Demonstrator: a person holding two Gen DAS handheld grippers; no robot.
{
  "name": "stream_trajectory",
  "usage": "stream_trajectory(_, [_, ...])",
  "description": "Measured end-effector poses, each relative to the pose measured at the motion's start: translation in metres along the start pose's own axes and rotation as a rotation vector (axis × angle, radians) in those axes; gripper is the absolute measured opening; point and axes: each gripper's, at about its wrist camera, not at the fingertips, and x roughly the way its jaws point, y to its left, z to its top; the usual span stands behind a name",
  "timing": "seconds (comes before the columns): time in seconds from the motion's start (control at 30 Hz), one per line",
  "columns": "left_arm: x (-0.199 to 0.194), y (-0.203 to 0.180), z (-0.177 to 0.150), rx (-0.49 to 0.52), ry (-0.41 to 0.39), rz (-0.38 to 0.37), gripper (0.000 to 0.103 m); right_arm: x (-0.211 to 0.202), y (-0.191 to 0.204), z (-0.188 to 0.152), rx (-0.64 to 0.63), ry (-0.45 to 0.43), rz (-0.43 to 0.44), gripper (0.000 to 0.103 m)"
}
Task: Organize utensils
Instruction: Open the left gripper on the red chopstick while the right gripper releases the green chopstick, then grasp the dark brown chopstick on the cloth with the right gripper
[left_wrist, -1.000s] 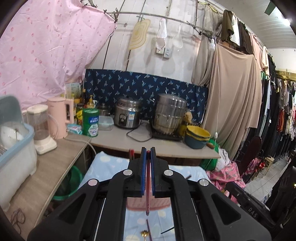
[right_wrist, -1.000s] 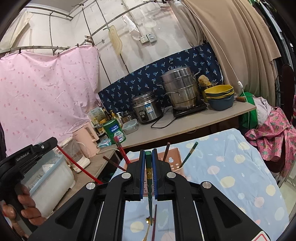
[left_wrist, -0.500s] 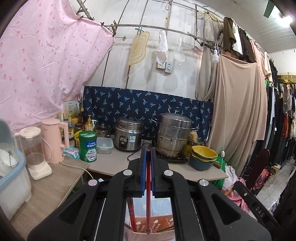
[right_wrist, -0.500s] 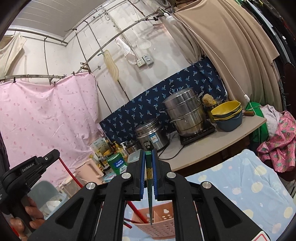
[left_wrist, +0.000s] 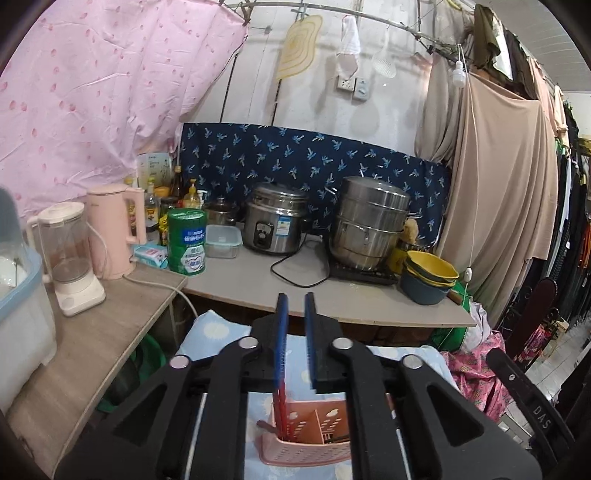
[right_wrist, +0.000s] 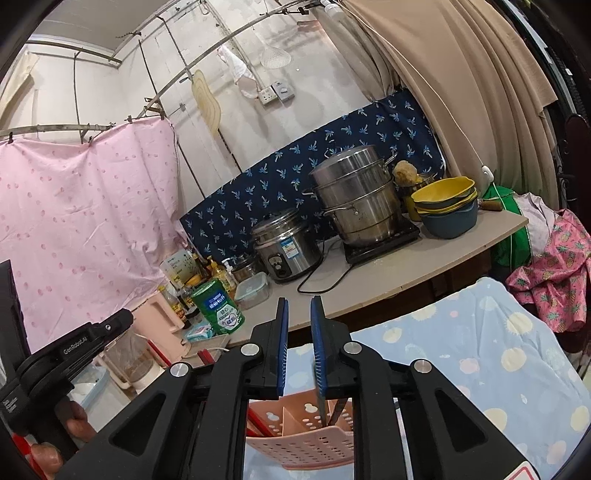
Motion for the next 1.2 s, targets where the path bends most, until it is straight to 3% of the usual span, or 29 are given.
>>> stream_trajectory(0.1, [-0.009,0.006,-0.004,-0.013,-0.011,0.019,0.043,-0.005,0.0,-0.002,0.001,0.008,0.001,0.017])
stream_trajectory(0.13, [-0.013,0.007,-0.006,-0.012,-0.012,0.028,0.044,-0.008,0.0,-0.004,-0.001,0.011,0.002,0.017])
stream_trajectory(0.33, [-0.03,0.016,-0.036,0.017,0.037,0.035,0.044,-0.029,0.001,-0.027,-0.021,0.057,-0.001,0.021])
stream_trajectory(0.57, [-0.048,0.032,-0.097,0.022,0.155,0.041,0.044,-0.063,-0.002,-0.079,-0.054,0.156,-0.023,0.021])
stream_trajectory(0.9, [-0.073,0.039,-0.192,0.031,0.34,0.052,0.046,-0.1,-0.014,-0.175,-0.101,0.37,-0.07,0.022])
stream_trajectory(1.2, [-0.092,0.047,-0.253,0.056,0.466,0.071,0.046,-0.117,-0.005,-0.26,-0.174,0.567,-0.058,0.022])
